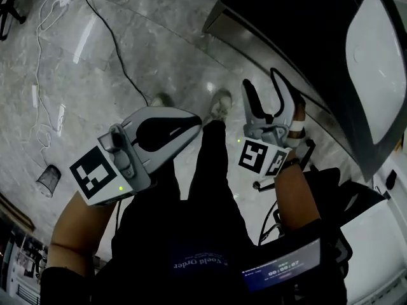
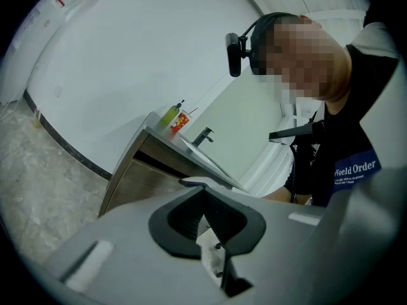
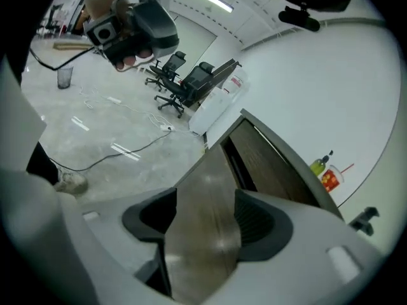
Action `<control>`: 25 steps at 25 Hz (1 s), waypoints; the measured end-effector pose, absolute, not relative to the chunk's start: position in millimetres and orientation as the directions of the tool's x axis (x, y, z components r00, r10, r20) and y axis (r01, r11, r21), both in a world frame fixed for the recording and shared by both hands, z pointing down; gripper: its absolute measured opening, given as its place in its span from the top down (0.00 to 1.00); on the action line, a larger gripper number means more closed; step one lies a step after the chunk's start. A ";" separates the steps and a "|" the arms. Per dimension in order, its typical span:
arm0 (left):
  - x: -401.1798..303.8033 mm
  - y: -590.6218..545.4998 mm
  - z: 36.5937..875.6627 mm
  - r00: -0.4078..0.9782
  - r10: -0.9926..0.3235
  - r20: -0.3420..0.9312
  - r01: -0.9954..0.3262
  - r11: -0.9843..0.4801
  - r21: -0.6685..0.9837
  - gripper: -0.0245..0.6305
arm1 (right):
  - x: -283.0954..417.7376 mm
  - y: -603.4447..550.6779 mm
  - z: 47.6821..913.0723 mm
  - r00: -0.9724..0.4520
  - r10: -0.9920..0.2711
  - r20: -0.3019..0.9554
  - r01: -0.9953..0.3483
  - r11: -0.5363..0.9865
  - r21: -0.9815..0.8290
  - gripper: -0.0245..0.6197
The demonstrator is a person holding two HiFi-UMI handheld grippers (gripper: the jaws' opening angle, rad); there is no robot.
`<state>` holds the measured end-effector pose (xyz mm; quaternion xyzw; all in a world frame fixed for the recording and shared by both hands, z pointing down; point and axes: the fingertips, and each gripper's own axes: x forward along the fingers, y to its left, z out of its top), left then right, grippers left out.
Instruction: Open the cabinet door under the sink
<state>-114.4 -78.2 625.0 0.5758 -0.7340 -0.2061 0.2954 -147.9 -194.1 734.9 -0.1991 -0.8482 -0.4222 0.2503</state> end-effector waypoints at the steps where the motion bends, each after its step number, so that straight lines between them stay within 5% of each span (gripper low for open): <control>1: -113.1 -72.0 629.0 -0.158 -0.968 0.196 -0.724 0.248 0.643 0.96 | -153.1 -193.0 737.0 -0.812 0.101 0.575 0.527 0.551 0.647 0.53; 13: -89.5 -21.1 663.7 -0.127 -0.976 0.177 -0.702 0.214 0.680 0.96 | -181.9 -210.7 760.7 -0.885 -0.175 0.431 0.366 0.309 0.878 0.39; 25: -78.3 -16.1 669.0 -0.102 -0.980 0.172 -0.679 0.195 0.708 0.96 | -204.4 -229.9 766.8 -0.876 -0.288 0.386 0.315 0.265 0.911 0.33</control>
